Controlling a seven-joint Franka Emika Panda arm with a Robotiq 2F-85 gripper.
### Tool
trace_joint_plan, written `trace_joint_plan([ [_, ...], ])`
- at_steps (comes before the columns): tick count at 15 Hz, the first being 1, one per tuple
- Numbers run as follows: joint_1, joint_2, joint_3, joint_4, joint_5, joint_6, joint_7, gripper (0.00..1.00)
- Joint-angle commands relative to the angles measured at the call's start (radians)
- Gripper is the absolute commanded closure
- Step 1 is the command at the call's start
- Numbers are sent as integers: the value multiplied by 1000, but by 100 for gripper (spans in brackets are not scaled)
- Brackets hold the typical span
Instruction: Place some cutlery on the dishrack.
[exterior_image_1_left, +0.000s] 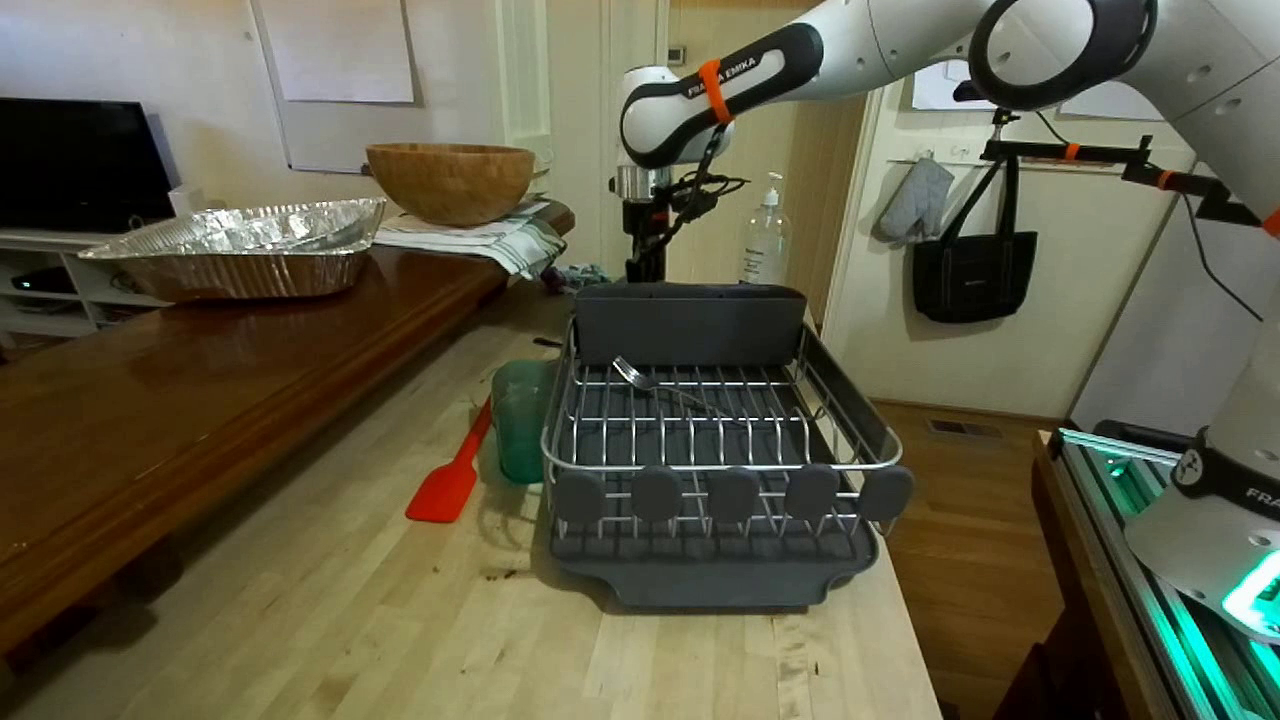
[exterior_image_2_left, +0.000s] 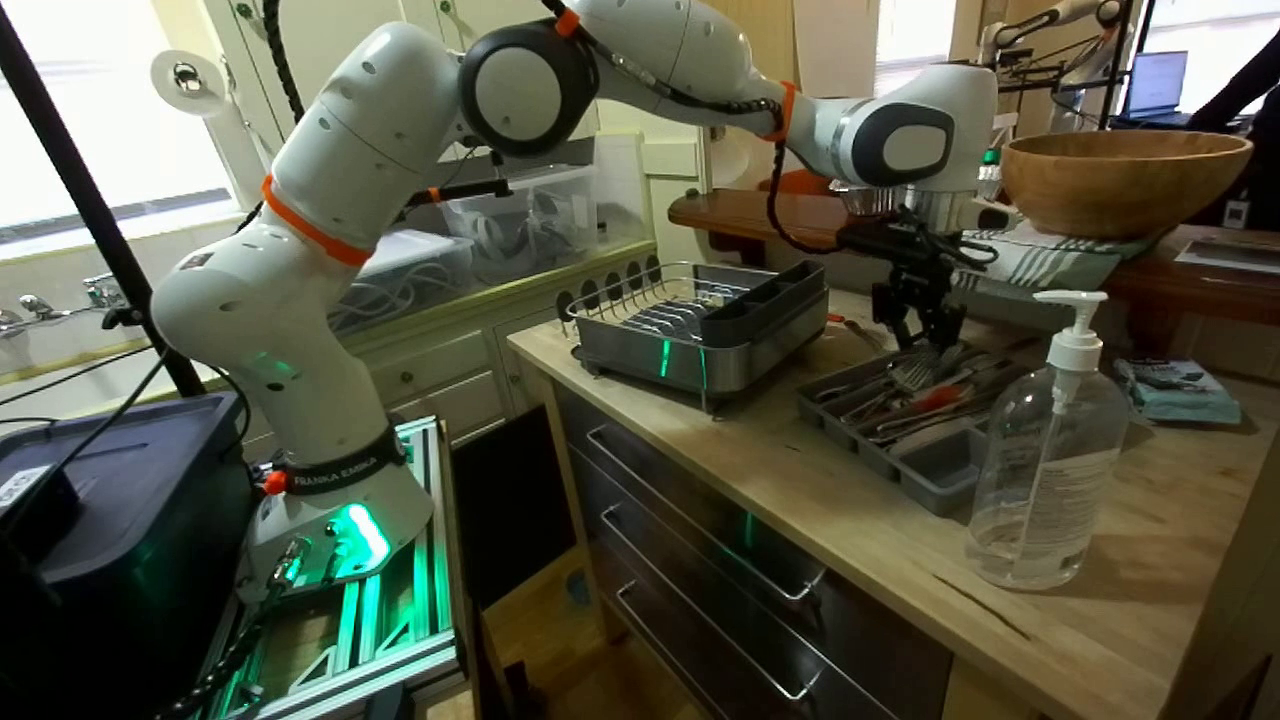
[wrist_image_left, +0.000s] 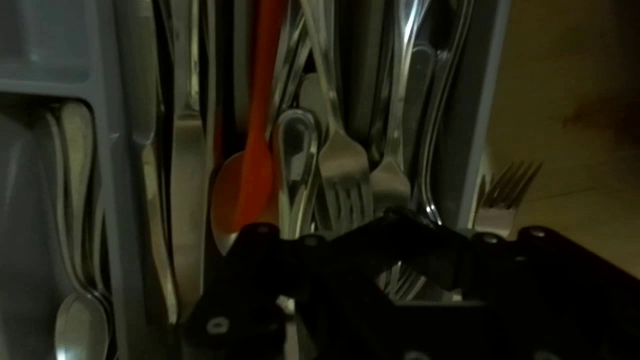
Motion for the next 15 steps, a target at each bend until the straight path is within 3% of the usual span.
trace_joint_plan([
  [1, -11, -77, 6, -78, 8, 50, -35, 100],
  [5, -1, -88, -7, -75, -11, 16, -32, 100],
  [6, 0, -86, -8, -77, -15, 11, -34, 83],
  [7, 0, -79, -9, -76, -20, 13, -40, 73],
  [15, -4, -4, -8, -68, -30, 63, -85, 15],
])
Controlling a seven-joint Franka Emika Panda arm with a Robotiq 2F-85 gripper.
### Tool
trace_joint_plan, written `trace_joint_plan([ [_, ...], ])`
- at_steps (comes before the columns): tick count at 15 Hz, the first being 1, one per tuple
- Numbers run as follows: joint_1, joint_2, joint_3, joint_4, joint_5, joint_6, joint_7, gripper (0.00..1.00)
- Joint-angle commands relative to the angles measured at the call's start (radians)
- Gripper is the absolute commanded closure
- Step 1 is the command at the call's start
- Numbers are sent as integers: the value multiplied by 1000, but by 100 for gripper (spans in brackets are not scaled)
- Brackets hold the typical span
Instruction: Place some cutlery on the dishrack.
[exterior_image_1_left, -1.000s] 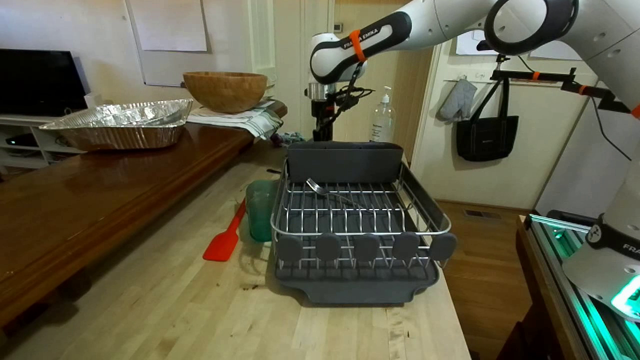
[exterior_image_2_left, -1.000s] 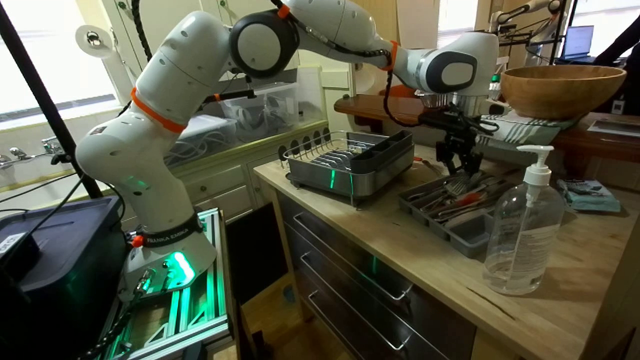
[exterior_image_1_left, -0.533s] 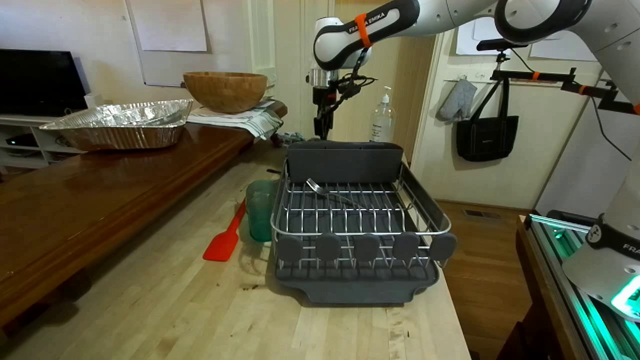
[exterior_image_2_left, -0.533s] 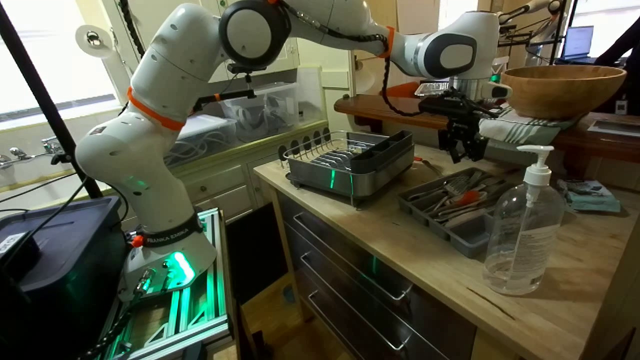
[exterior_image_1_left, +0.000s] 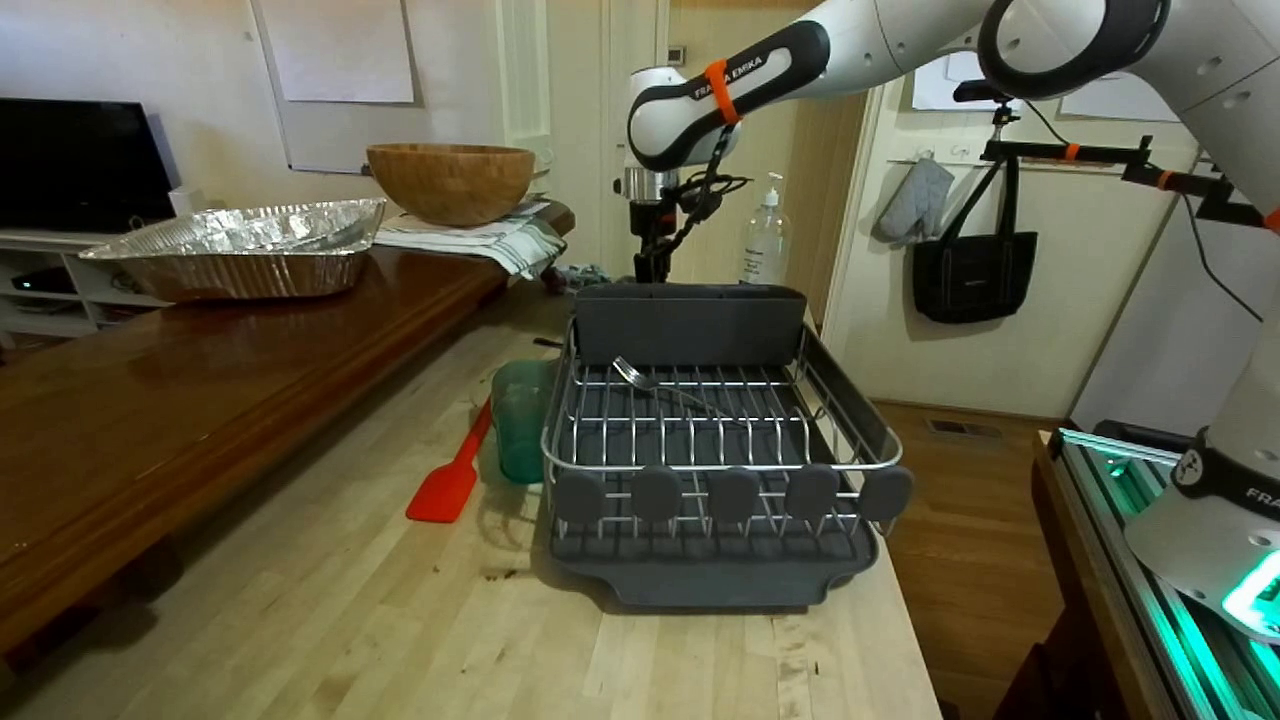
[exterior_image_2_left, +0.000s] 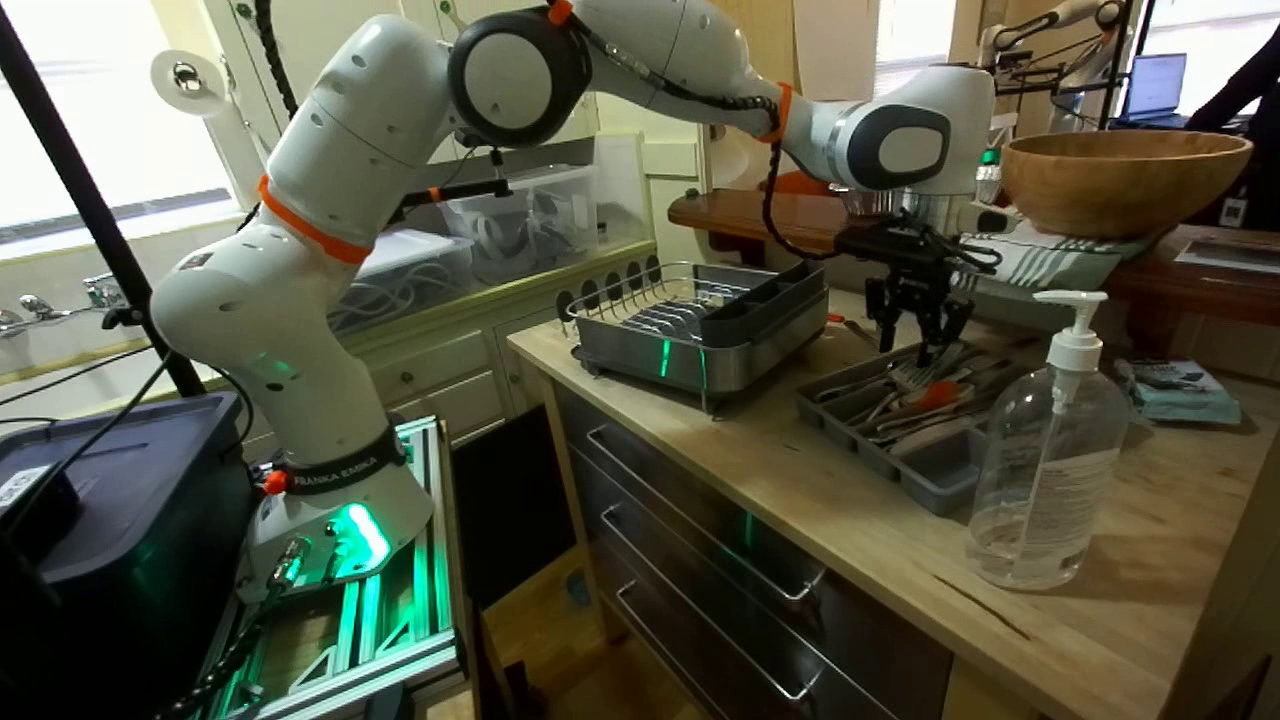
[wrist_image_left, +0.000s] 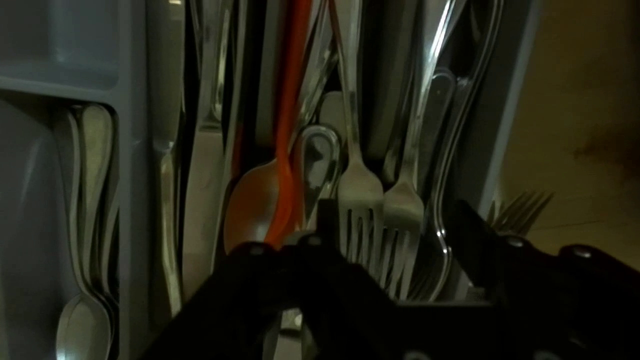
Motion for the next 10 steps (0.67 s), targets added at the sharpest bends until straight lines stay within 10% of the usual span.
trace_joint_plan([
  [1, -1, 34, -1, -2, -15, 40, -23, 8],
  [10, 4, 82, 9, 22, -7, 49, -21, 1],
])
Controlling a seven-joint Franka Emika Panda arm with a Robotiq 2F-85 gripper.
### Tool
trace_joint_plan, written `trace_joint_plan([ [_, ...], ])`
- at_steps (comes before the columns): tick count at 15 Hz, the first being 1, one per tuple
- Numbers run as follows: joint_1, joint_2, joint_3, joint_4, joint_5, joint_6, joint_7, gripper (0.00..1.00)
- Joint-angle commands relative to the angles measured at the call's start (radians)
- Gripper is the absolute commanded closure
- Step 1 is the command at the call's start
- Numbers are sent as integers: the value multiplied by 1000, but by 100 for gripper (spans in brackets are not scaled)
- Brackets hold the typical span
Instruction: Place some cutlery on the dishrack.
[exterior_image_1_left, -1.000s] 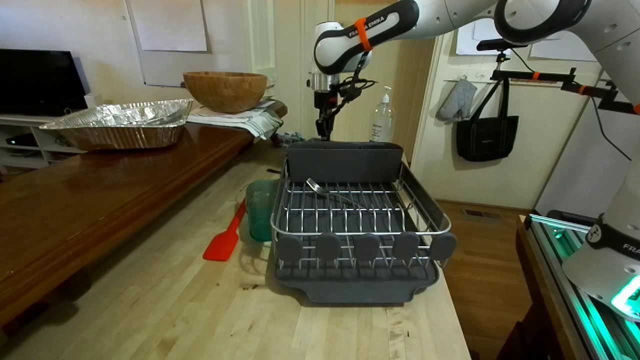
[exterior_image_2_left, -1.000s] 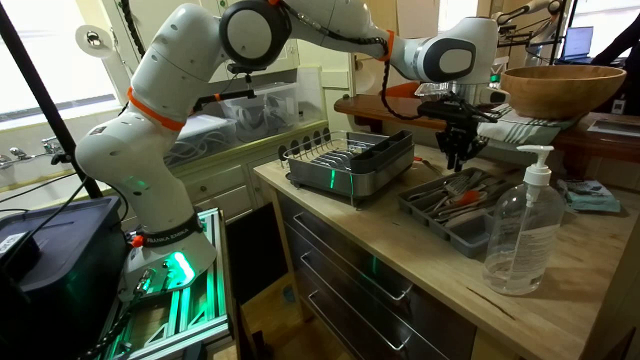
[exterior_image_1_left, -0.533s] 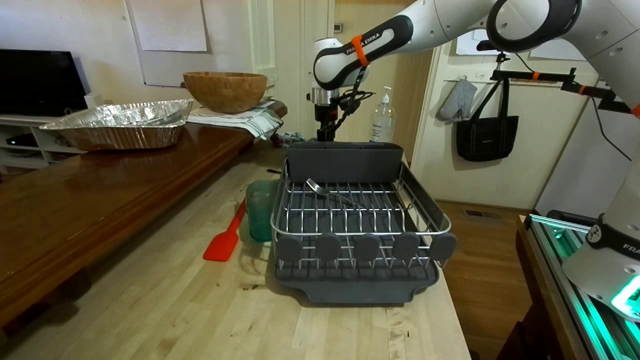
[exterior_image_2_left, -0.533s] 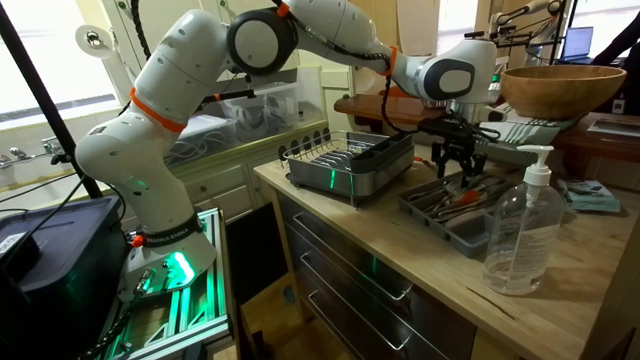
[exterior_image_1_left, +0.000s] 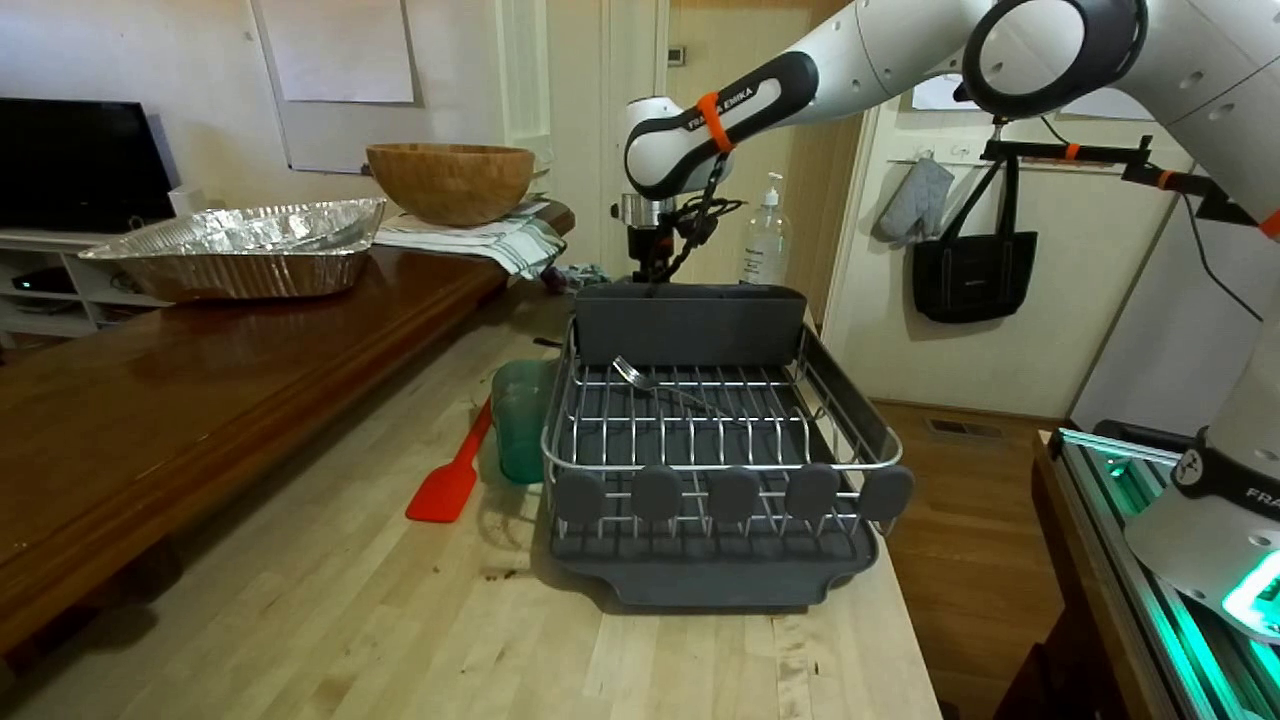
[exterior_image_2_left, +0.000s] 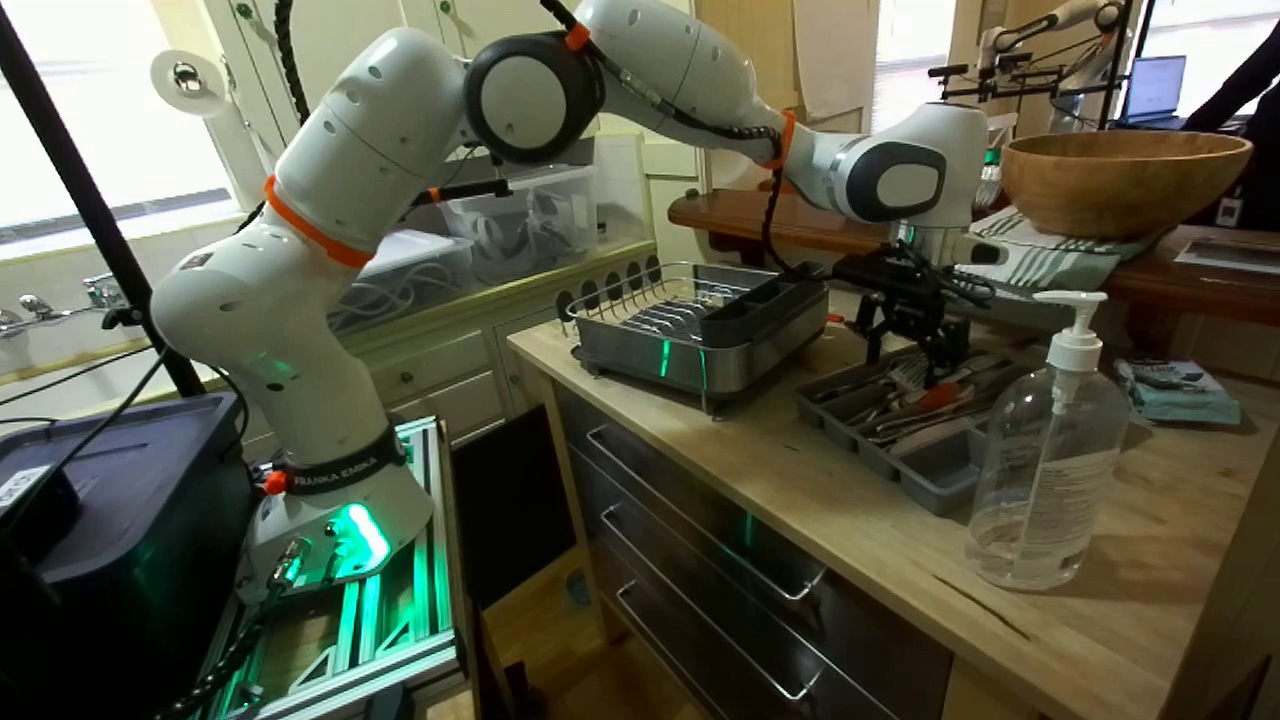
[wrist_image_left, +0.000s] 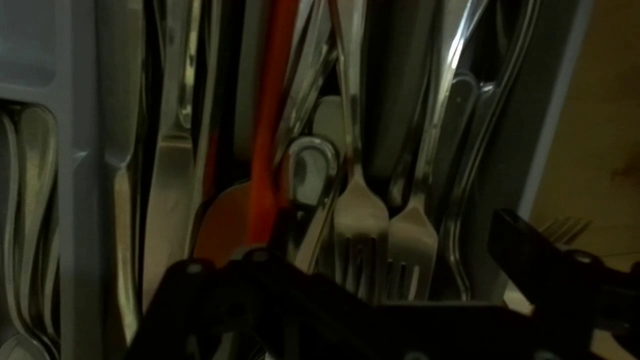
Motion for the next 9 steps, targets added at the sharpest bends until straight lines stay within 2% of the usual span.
trace_joint_plan([
  [1, 1, 33, 6, 23, -5, 11, -4, 0],
  [4, 3, 60, 8, 52, 2, -35, 10, 0],
  [5, 1, 68, 12, 59, 5, -50, 3, 5],
  [6, 1, 75, 13, 69, 6, -65, 3, 26],
  [8, -1, 83, 14, 82, 10, -84, 4, 30],
  [9, -2, 86, 14, 88, 10, -95, 4, 36],
])
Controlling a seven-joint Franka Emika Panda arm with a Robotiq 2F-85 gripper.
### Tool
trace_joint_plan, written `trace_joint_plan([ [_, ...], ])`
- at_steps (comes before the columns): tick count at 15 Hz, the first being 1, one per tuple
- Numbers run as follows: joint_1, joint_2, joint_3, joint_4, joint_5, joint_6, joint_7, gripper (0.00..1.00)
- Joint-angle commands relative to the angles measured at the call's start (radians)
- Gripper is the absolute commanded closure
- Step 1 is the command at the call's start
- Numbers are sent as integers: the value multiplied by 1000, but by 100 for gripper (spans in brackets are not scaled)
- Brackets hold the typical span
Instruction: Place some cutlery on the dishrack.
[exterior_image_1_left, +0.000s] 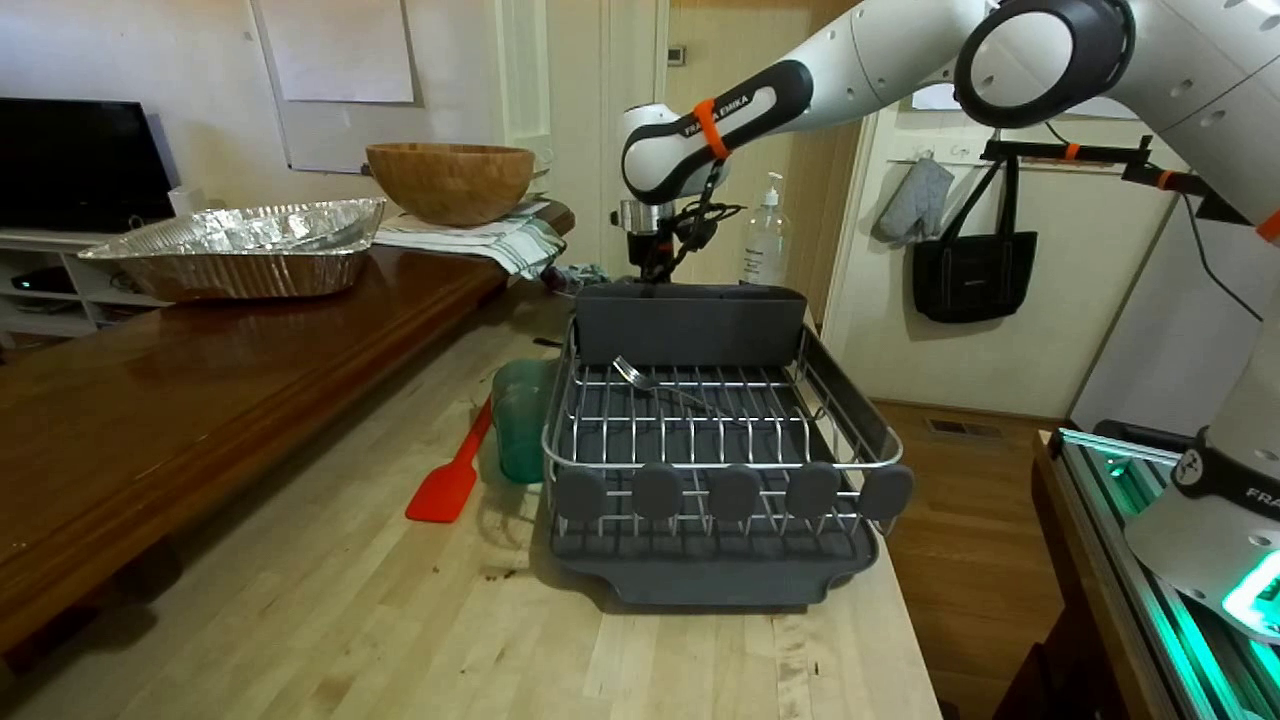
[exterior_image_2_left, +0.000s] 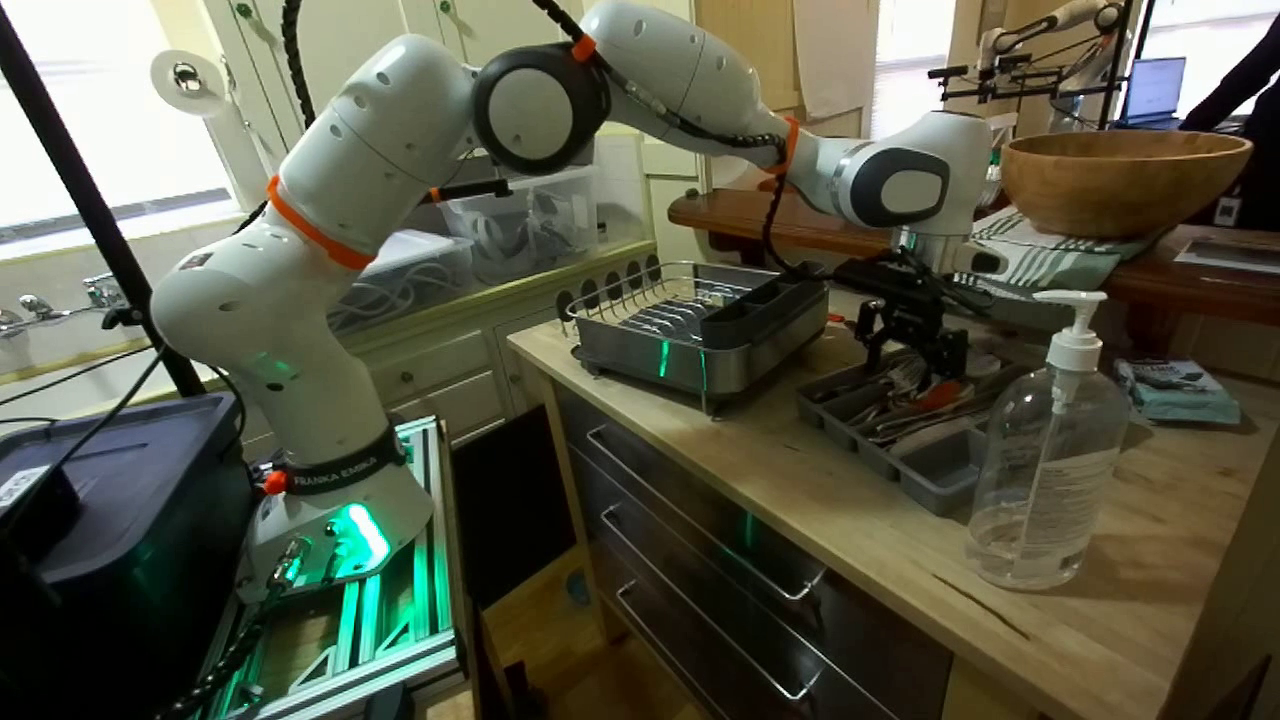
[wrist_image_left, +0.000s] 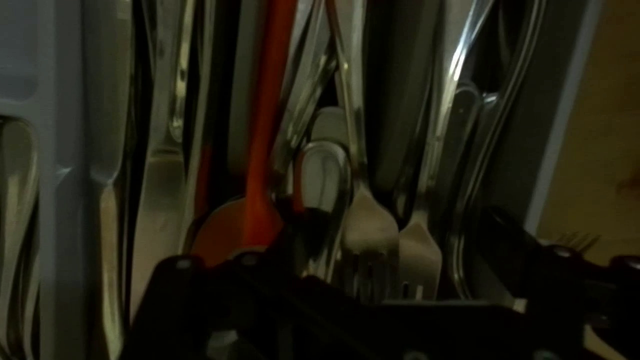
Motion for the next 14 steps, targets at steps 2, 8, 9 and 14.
trace_joint_plan([
  [2, 0, 56, 13, 59, 8, -67, 5, 52],
  [8, -3, 33, 24, 69, 15, -90, -3, 97],
  [9, -5, 27, 28, 65, 19, -86, -7, 99],
  [14, -10, -14, 39, 33, 27, -64, -16, 100],
])
